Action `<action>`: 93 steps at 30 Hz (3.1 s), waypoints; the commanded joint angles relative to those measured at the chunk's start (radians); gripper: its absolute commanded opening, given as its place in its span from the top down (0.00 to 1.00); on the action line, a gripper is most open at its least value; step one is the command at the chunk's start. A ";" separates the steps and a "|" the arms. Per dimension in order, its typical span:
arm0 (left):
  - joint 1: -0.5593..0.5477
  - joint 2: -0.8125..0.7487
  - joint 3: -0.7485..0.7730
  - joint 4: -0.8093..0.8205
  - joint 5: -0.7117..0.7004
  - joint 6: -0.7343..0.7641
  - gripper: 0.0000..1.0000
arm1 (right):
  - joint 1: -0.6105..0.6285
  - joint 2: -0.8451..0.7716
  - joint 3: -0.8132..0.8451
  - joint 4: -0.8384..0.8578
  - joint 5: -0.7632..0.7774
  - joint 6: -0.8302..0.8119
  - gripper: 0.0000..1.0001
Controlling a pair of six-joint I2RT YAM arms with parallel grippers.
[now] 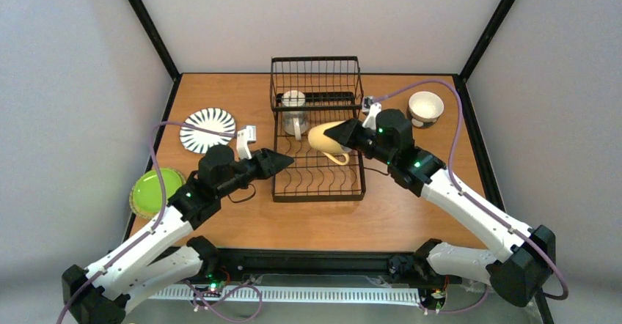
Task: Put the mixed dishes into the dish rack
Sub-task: Pass from the right arm to the left
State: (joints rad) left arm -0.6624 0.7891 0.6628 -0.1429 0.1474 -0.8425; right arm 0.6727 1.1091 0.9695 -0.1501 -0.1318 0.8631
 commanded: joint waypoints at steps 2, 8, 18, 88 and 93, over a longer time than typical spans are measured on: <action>-0.005 -0.027 -0.037 0.116 0.056 -0.005 0.00 | -0.040 0.052 0.072 0.185 -0.130 0.176 0.98; -0.005 -0.071 -0.084 0.196 0.052 0.003 0.00 | -0.058 0.097 0.072 0.239 -0.212 0.378 0.98; -0.005 -0.086 -0.135 0.275 0.055 0.002 0.00 | -0.070 0.135 0.011 0.402 -0.301 0.654 0.98; -0.005 0.161 -0.155 0.744 0.025 -0.035 0.01 | -0.009 0.373 -0.154 0.900 -0.510 1.005 0.98; -0.005 0.143 -0.165 0.748 -0.016 -0.046 0.07 | -0.006 0.361 -0.167 0.897 -0.506 0.998 0.98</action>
State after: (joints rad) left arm -0.6636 0.9512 0.4595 0.4786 0.2016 -0.8848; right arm 0.6353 1.4792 0.8310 0.7399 -0.5831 1.8637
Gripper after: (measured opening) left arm 0.948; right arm 0.125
